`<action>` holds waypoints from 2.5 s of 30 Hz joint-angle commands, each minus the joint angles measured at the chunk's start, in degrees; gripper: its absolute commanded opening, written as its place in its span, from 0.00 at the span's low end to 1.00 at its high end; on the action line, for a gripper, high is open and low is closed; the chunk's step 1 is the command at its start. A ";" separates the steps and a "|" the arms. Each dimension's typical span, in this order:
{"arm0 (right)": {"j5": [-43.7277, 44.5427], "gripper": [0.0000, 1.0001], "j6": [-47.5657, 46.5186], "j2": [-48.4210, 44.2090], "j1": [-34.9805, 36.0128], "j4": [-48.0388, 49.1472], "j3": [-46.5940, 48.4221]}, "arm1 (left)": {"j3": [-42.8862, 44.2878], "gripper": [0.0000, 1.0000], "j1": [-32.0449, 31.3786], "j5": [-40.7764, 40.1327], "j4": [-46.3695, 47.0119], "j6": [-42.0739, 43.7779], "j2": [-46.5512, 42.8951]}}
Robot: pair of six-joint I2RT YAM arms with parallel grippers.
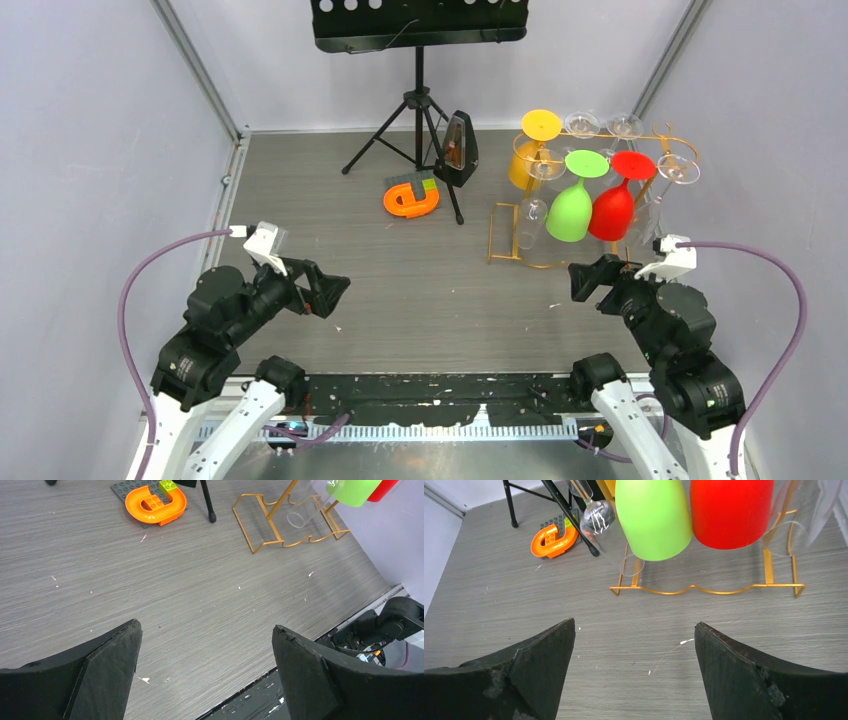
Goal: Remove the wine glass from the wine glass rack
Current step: Move the wine rack to the center of the board.
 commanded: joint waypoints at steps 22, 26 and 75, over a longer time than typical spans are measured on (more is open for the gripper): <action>7.57 0.95 -0.52 15.14 0.13 -16.48 28.56 | -6.73 0.99 -0.14 0.59 3.29 1.00 0.63; 8.36 0.95 1.92 17.93 0.18 -17.13 32.50 | -6.33 0.99 -0.14 -0.61 1.87 0.90 1.86; -0.24 0.82 -2.02 21.92 0.12 -10.84 27.68 | 12.93 0.95 -1.81 20.76 18.03 -15.36 29.85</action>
